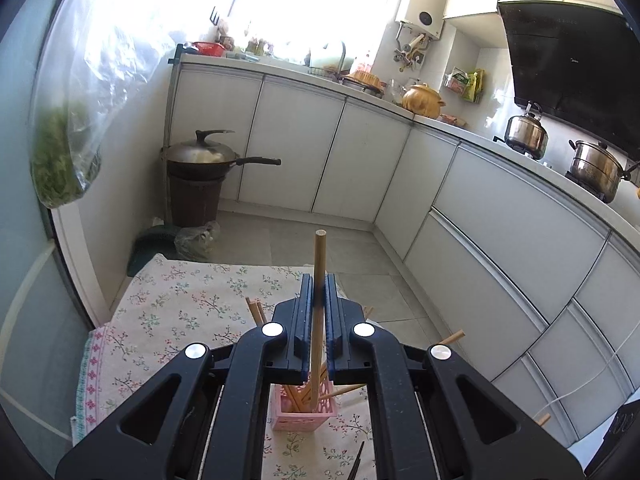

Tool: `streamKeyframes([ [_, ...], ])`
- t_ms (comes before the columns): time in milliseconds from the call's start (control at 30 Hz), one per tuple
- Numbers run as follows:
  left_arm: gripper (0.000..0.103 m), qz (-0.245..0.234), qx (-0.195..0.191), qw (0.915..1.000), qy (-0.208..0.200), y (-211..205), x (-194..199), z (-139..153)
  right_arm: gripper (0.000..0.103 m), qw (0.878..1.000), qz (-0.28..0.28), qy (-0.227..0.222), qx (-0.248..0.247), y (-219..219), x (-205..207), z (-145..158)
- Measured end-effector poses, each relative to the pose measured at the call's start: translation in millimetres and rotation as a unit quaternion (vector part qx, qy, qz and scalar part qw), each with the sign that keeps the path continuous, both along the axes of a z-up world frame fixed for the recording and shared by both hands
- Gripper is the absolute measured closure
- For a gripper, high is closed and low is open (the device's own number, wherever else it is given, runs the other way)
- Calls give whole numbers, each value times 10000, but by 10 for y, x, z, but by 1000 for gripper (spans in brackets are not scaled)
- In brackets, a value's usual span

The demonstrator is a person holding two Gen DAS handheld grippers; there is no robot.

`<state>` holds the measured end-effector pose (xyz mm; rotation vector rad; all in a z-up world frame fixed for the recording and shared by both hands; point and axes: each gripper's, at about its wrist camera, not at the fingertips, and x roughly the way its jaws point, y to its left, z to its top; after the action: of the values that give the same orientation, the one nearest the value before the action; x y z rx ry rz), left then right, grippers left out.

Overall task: Organize utensils
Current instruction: 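Carry both upright chopsticks over the pink holder, then lower the chopsticks into the pink holder, opening the left then the right tool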

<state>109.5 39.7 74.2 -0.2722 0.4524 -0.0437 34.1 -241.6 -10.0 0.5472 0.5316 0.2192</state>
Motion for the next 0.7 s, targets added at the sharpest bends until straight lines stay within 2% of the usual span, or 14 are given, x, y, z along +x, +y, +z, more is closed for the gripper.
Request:
streamKeyframes([
  [133, 96, 179, -131, 9997, -103, 66, 94, -178, 95, 10000, -20, 47, 12, -20, 19, -22],
  [233, 86, 267, -413, 9984, 270, 198, 195, -390, 95, 10000, 10, 64, 5, -5, 29, -21],
  [267, 86, 343, -461, 9979, 314, 238, 181, -410, 95, 10000, 18, 52, 8, 1, 25, -15],
  [467, 78, 529, -510, 9973, 59, 388, 5, -261, 95, 10000, 57, 4, 34, 33, 10, 14],
  [533, 71, 514, -530, 9973, 61, 406, -30, -238, 95, 10000, 55, 4, 43, 43, 1, 25],
  [700, 71, 536, -501, 9972, 132, 434, -56, -220, 95, 10000, 50, -79, 22, 82, -37, 87],
])
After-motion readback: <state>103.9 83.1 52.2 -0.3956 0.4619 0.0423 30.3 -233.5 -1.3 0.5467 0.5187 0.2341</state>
